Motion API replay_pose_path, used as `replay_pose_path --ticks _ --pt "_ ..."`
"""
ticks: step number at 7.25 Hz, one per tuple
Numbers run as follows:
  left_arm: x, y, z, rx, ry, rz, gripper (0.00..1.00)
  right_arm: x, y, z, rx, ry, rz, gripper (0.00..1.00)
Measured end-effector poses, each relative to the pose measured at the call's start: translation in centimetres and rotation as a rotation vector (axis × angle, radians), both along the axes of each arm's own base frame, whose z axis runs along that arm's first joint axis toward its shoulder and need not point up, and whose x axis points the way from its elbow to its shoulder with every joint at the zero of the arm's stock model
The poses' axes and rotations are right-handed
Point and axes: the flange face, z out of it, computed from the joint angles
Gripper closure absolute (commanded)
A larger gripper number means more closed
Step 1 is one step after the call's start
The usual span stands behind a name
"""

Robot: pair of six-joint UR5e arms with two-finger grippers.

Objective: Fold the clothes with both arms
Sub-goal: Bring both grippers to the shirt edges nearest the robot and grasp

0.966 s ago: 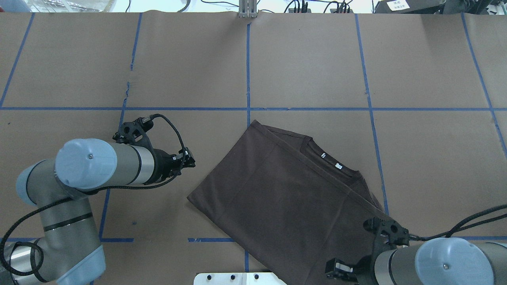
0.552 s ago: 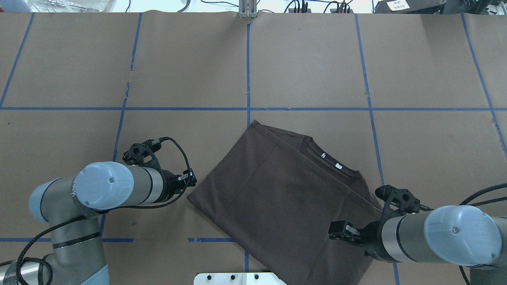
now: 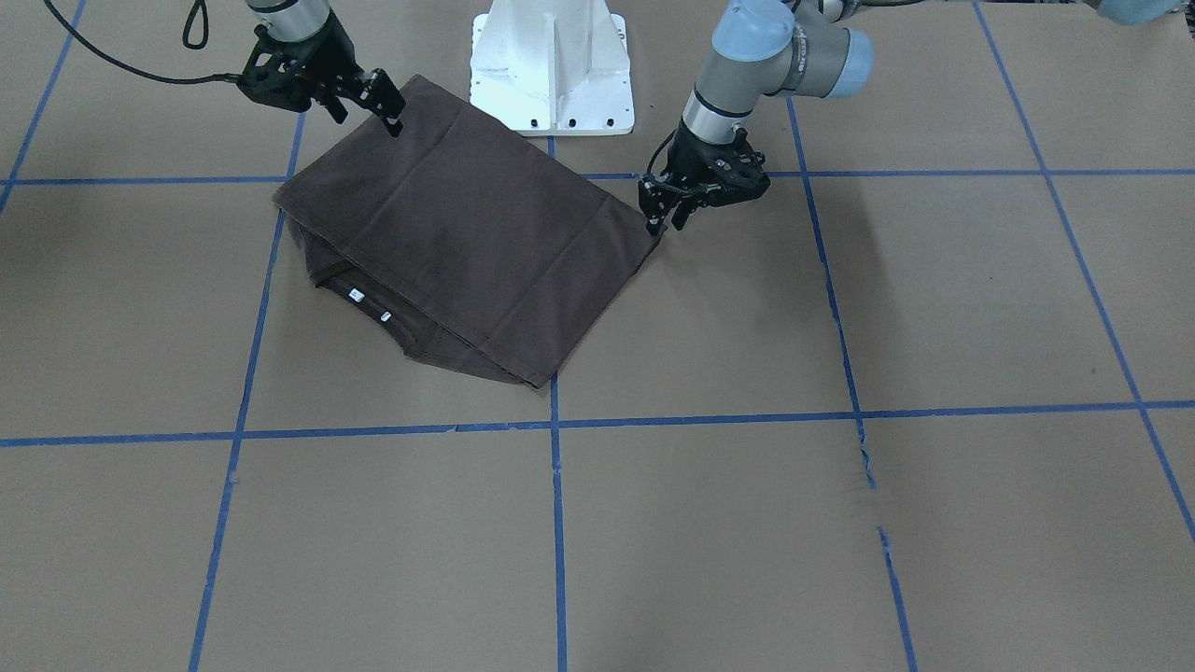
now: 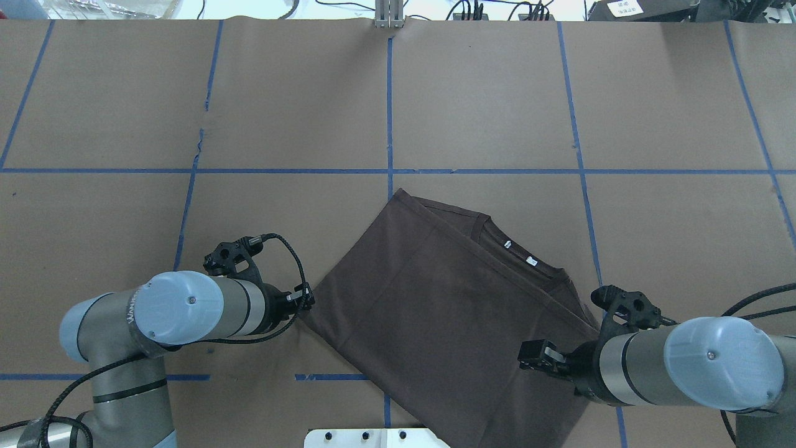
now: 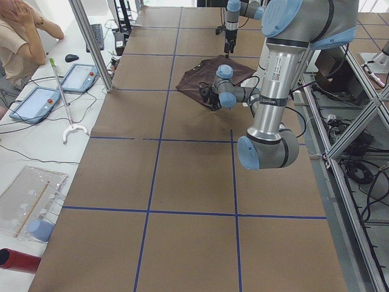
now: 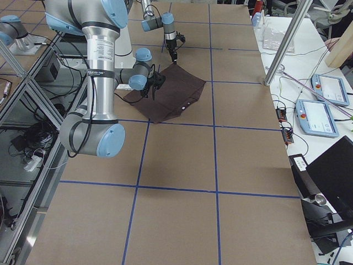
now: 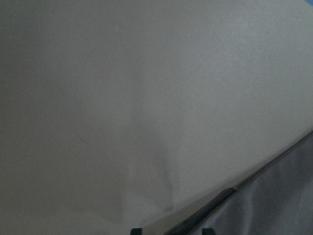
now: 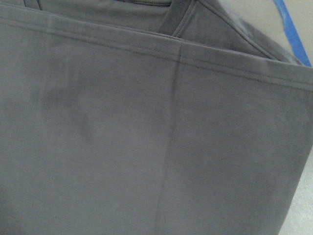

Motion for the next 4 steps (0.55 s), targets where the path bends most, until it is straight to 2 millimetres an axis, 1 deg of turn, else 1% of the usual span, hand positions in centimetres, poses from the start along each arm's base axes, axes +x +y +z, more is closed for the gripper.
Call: replay_pose_path --ticks 1,4 --pt "0.26 0.15 0.09 -0.001 -0.002 0.004 1.00 0.01 -0.02 0.06 0.000 0.001 0.001 0.00" --pt "0.35 0.24 -0.42 0.001 0.003 0.008 1.00 -0.06 -0.03 0.23 -0.001 0.005 0.001 0.00"
